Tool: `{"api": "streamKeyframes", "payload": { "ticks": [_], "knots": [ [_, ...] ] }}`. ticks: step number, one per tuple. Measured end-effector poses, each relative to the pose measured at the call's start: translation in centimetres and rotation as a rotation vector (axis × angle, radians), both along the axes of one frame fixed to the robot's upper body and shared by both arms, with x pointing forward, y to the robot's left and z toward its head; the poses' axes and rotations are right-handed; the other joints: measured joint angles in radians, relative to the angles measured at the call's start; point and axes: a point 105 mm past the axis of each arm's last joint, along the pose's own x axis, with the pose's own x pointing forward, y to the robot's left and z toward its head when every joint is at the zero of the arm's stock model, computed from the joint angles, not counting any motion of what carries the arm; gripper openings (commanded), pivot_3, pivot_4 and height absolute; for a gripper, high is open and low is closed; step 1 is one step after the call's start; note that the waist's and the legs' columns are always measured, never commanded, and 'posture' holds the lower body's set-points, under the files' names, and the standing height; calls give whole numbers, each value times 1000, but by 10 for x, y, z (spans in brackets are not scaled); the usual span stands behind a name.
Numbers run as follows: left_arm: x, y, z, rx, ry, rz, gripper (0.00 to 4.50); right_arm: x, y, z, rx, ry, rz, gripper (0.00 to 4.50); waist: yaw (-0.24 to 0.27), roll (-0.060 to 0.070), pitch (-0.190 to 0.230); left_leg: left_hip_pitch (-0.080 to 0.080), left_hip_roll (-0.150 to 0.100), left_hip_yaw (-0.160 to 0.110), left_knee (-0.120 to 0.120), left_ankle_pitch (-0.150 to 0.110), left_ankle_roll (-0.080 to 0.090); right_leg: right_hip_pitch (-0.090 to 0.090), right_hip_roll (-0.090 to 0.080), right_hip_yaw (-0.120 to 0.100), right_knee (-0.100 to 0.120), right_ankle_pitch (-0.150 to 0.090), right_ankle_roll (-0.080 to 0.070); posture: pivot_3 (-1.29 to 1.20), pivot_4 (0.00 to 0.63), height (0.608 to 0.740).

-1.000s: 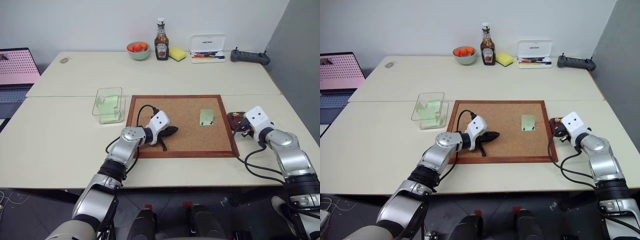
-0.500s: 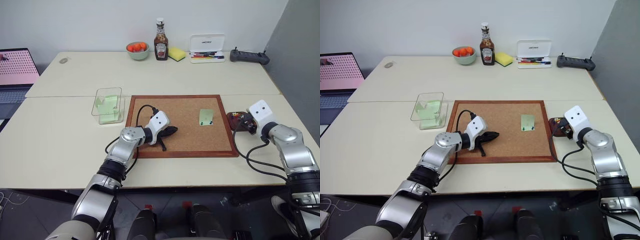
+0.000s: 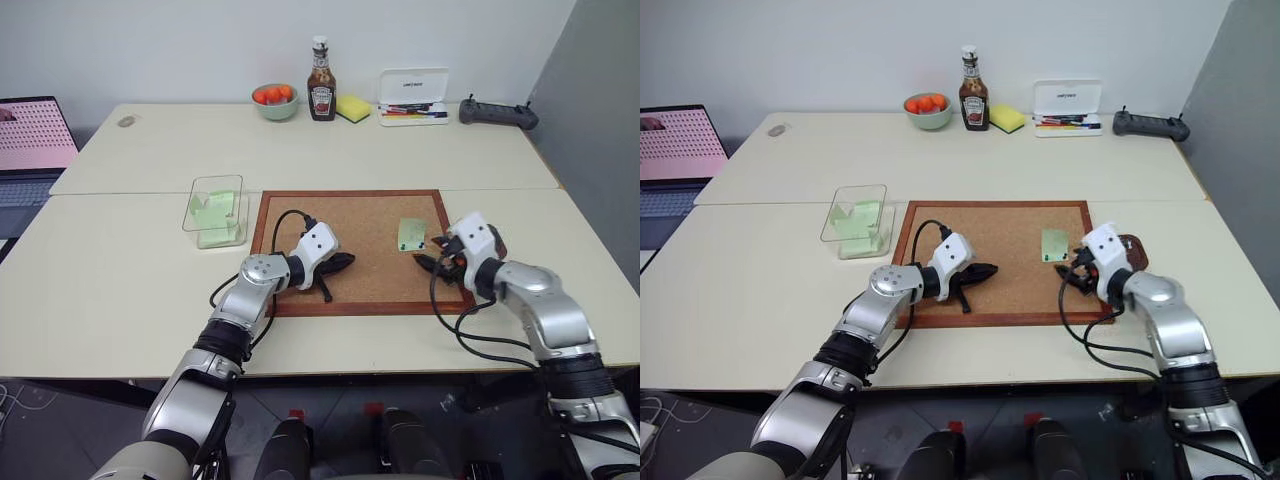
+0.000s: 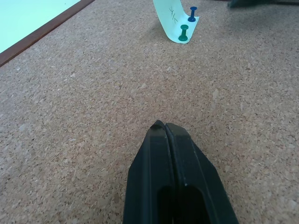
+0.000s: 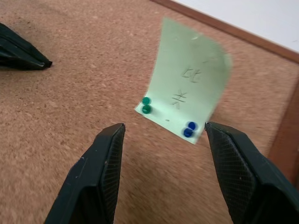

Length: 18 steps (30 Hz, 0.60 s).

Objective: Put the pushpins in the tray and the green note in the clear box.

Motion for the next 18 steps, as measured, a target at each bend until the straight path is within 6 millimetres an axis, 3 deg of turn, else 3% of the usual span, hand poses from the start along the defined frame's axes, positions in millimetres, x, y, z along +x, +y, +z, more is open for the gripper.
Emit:
{"api": "streamKeyframes", "payload": {
  "ticks": [12,18],
  "knots": [
    [-2,0,0,-1,-6,1,0,14,1,-5,-12,-18,-29,2875,-1,0,0,0,0,0,-1,0,0,0,0,0,0,0,0,0,150,740],
    [-2,0,0,-1,-7,1,0,15,1,-5,-11,-20,-29,1697,-1,0,0,0,0,0,-1,0,0,0,0,0,0,0,0,0,150,740]
  ]
}}
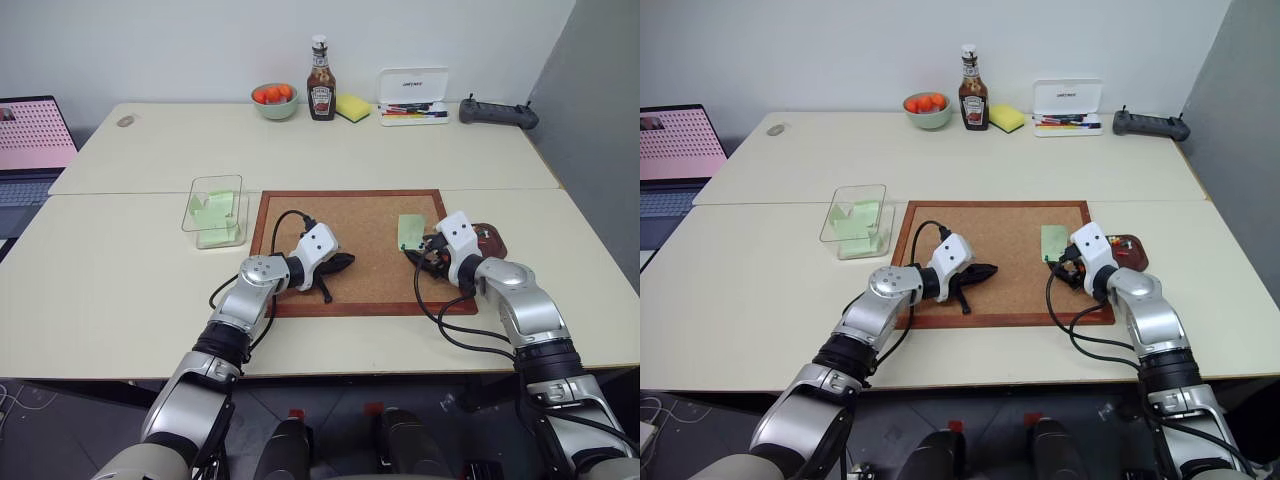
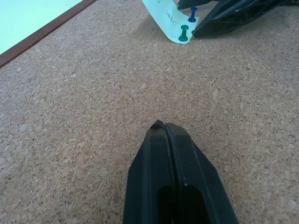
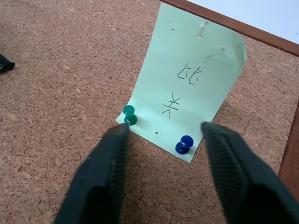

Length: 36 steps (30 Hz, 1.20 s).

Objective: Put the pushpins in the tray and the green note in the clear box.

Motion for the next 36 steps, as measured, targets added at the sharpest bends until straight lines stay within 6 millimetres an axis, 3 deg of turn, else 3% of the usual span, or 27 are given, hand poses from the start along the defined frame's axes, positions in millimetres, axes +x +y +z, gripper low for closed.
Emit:
{"api": "streamKeyframes", "payload": {
  "ticks": [5,10,28,33,36],
  "knots": [
    [0,0,0,1,0,0,0,1,-2,1,1,-5,-11,708,0,0,0,0,0,0,0,0,0,0,0,0,0,0,0,0,150,740],
    [-1,1,0,4,-3,-2,0,1,-6,2,-5,-8,-21,10,-1,0,0,0,0,0,0,0,0,0,0,0,0,0,0,0,150,740],
    [-2,3,-1,10,-4,0,0,0,-3,8,9,-34,-1,10,-3,0,0,0,0,0,0,0,0,-1,0,0,0,0,0,0,150,740],
    [-1,3,-2,20,-4,0,0,1,7,52,49,-173,51,10,-4,0,0,0,0,0,0,0,0,0,0,0,0,0,0,0,150,740],
    [-2,3,-2,21,-4,-2,0,0,5,57,46,-186,53,10,-3,0,0,0,0,0,0,0,0,0,0,0,0,0,0,0,150,740]
  ]
}}
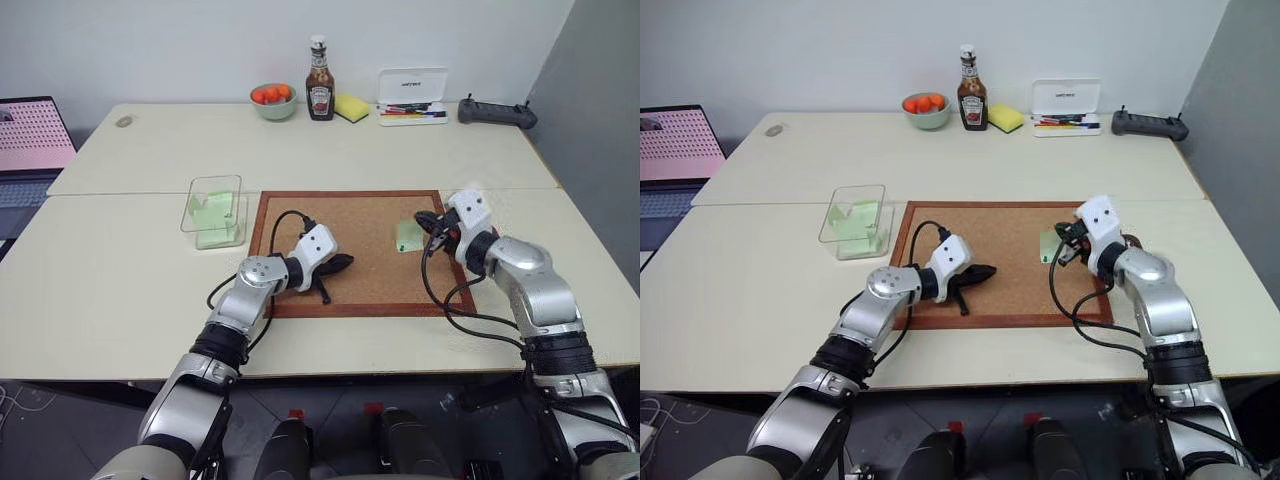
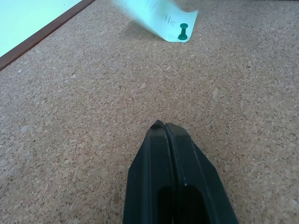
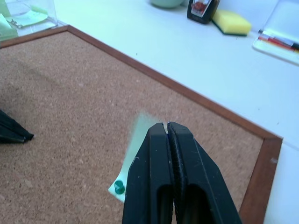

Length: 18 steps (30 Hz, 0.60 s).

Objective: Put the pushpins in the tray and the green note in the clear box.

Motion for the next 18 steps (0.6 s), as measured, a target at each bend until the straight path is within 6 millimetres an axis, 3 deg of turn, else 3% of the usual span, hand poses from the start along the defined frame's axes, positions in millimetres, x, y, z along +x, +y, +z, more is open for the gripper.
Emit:
{"api": "streamKeyframes", "payload": {
  "ticks": [3,7,8,15,18],
  "knots": [
    [0,0,0,2,-1,-1,0,-2,-3,3,-10,-8,-2,10,1,0,0,0,0,0,0,0,0,0,0,0,0,0,0,0,150,740],
    [0,-2,0,4,-1,-5,0,-6,-33,11,-58,-25,-72,10,5,0,0,0,0,0,0,0,0,0,0,0,-1,0,0,0,150,740],
    [0,-2,0,5,-1,-5,0,-7,-49,7,-97,-11,-117,10,5,0,0,0,0,0,0,0,0,0,0,0,-1,0,0,0,150,740],
    [0,-1,0,11,-4,-2,0,-9,-107,-28,-334,71,-304,10,2,0,0,0,0,2,0,0,0,0,0,1,0,0,0,0,150,740],
    [0,-1,-1,12,-4,-3,0,-8,-111,-36,-369,81,-316,10,3,0,0,0,0,2,0,0,0,0,0,1,0,0,0,0,150,740]
  ]
}}
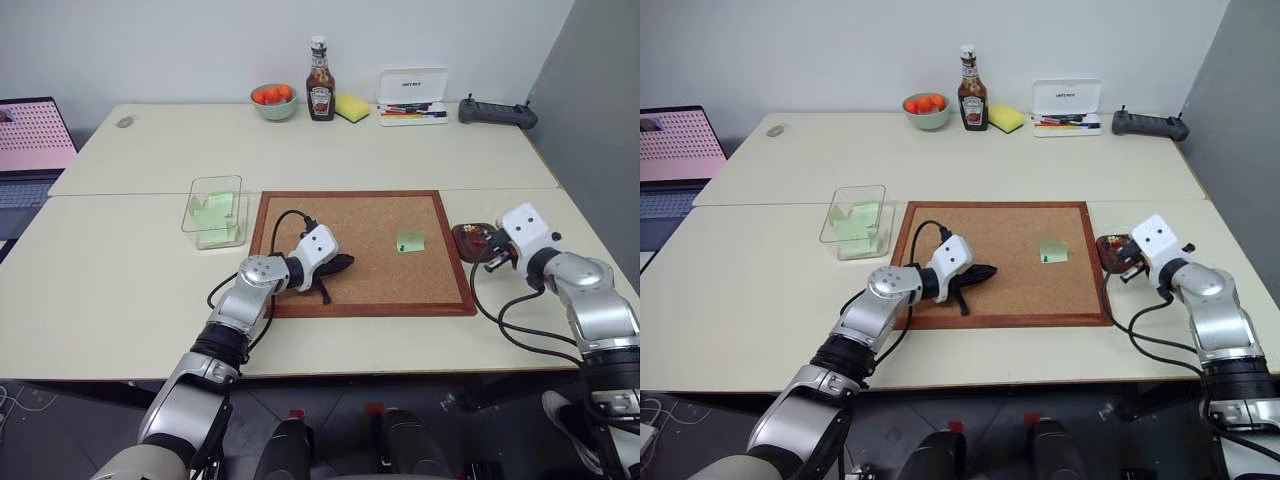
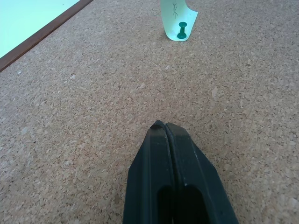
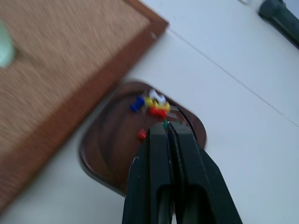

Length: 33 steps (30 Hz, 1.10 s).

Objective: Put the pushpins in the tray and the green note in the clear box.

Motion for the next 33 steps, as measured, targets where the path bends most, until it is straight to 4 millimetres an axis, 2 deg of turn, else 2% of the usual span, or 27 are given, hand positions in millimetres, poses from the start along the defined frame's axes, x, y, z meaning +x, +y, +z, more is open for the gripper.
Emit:
{"api": "streamKeyframes", "payload": {
  "ticks": [2,3,8,13,20,26,29,33],
  "knots": [
    [0,-1,0,0,-1,-1,0,0,1,-5,-21,9,3,446,1,0,0,0,0,0,0,0,0,0,0,0,0,0,0,0,150,740],
    [0,-1,0,1,-1,-2,0,1,1,-8,-26,15,5,519,1,0,0,0,0,0,0,0,0,0,0,0,0,0,0,0,150,740],
    [0,-1,0,1,-1,-1,0,1,-1,-15,-29,32,-6,1683,1,0,0,0,0,0,0,0,0,0,0,0,0,0,0,0,150,740],
    [0,-1,0,1,-2,-1,0,3,0,-11,-30,17,-2,2854,1,0,0,0,0,0,0,0,0,0,0,0,0,0,0,0,150,740],
    [0,-1,0,1,-3,-2,0,4,-7,2,-1,-20,-33,4212,1,0,0,0,0,0,0,0,0,0,0,0,0,0,0,0,150,740],
    [1,-1,0,1,-2,-3,0,3,-8,26,108,-61,-36,4309,1,0,0,0,0,0,0,0,0,0,0,0,0,0,0,0,150,740],
    [1,-1,0,1,-1,-4,0,-8,19,32,177,-26,106,4309,2,0,0,0,0,-1,0,0,0,1,0,-1,0,0,0,0,150,740],
    [1,-1,0,1,-1,-4,0,-25,42,15,226,81,220,4309,2,0,0,0,0,-1,1,0,0,1,0,0,0,0,0,0,150,740]
  ]
}}
